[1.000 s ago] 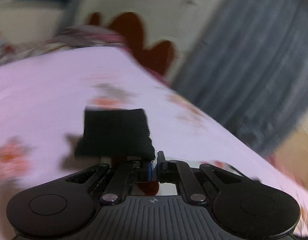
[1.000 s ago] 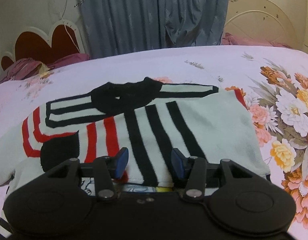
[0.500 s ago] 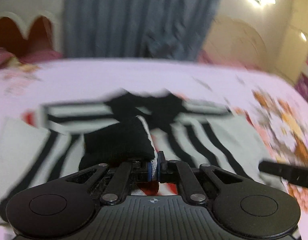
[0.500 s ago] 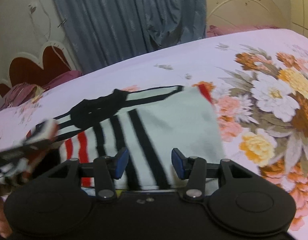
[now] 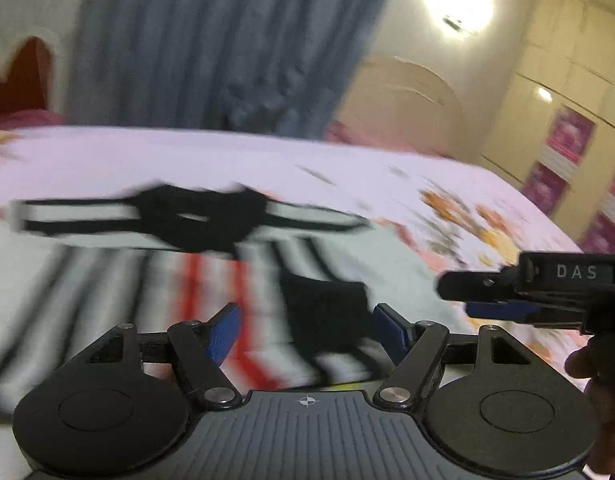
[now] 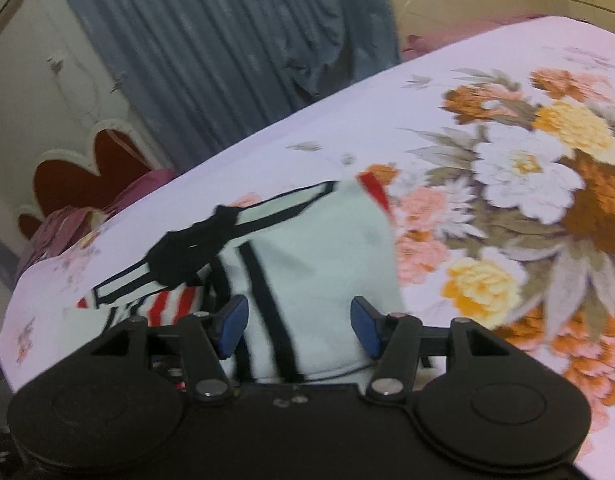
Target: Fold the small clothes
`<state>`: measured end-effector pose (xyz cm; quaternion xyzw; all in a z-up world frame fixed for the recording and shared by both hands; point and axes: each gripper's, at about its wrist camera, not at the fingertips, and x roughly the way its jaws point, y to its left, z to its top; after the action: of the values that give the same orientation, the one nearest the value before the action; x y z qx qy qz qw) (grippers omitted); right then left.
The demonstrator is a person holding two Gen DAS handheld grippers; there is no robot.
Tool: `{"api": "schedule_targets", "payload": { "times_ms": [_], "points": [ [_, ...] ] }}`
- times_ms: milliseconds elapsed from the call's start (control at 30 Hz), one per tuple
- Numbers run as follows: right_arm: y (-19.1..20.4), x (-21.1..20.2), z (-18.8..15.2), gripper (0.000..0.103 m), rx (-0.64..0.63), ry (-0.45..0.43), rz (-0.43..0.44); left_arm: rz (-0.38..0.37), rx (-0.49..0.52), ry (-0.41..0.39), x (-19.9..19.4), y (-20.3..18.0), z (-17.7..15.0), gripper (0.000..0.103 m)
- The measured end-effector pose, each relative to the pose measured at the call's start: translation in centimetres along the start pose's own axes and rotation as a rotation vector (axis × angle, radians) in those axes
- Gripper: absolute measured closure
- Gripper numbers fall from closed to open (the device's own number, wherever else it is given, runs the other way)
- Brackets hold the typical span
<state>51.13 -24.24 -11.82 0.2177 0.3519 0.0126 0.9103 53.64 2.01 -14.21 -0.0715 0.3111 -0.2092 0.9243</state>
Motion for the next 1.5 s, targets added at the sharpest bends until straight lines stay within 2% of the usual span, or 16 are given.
{"api": "schedule_targets", "payload": {
  "times_ms": [200,267,300,367,400,500,633,733,833,967,1133,1267,1300,1400,1467,1500],
  "points": [
    [2.0,3.7,-0.5,0.048,-0.044,0.060,-0.010,0.264,-0.070,-0.047,-4.6,7.9,-0.8,0.031],
    [2.2,5.4,-0.6,0.048,-0.050,0.091,-0.043,0.307,-0.100,-0.039,-5.1,10.0,-0.9,0.040],
    [2.3,6.1,-0.7,0.050,-0.056,0.104,-0.054,0.315,-0.111,-0.028,-4.9,11.0,-0.9,0.041],
    [3.1,7.2,-0.9,0.064,-0.107,0.115,-0.074,0.320,-0.123,0.008,-4.0,12.0,-1.2,0.041],
    [3.6,7.6,-1.1,0.082,-0.146,0.117,-0.076,0.319,-0.125,0.028,-3.5,12.5,-1.4,0.042],
    [4.8,7.6,-1.1,0.095,-0.221,0.094,-0.096,0.315,-0.111,0.023,-3.2,12.8,-1.7,0.044],
    [4.8,4.7,-0.3,0.100,-0.243,-0.005,-0.088,0.309,-0.084,0.021,-2.5,12.7,-2.2,0.044],
    [4.1,4.5,-0.5,0.103,-0.256,-0.005,-0.128,0.308,-0.068,0.038,-2.2,12.9,-2.3,0.044],
    [3.0,6.6,-1.1,0.103,-0.248,0.093,-0.169,0.291,-0.061,0.046,-2.1,13.2,-1.8,0.044],
    [3.3,5.6,-0.6,0.088,-0.236,0.029,-0.150,0.300,-0.012,0.051,-1.1,14.4,0.5,0.043],
    [4.0,7.7,1.4,0.086,-0.251,0.039,-0.167,0.339,-0.013,0.097,3.6,17.9,4.4,0.043],
    [3.4,9.6,1.8,0.086,-0.240,0.084,-0.197,0.298,-0.095,0.127,5.4,20.4,6.2,0.038],
    [3.4,9.3,1.7,0.082,-0.235,0.077,-0.197,0.297,-0.095,0.126,4.9,20.2,6.4,0.038],
    [4.0,7.5,1.2,0.051,-0.233,0.037,-0.177,0.294,-0.105,0.046,1.4,19.1,5.2,0.038],
    [4.8,6.3,0.4,0.055,-0.234,0.017,-0.129,0.264,-0.115,-0.003,-1.1,17.7,3.6,0.038],
    [5.3,6.1,0.0,0.063,-0.236,0.018,-0.105,0.257,-0.103,-0.022,-1.9,16.8,2.8,0.039]
  ]
}}
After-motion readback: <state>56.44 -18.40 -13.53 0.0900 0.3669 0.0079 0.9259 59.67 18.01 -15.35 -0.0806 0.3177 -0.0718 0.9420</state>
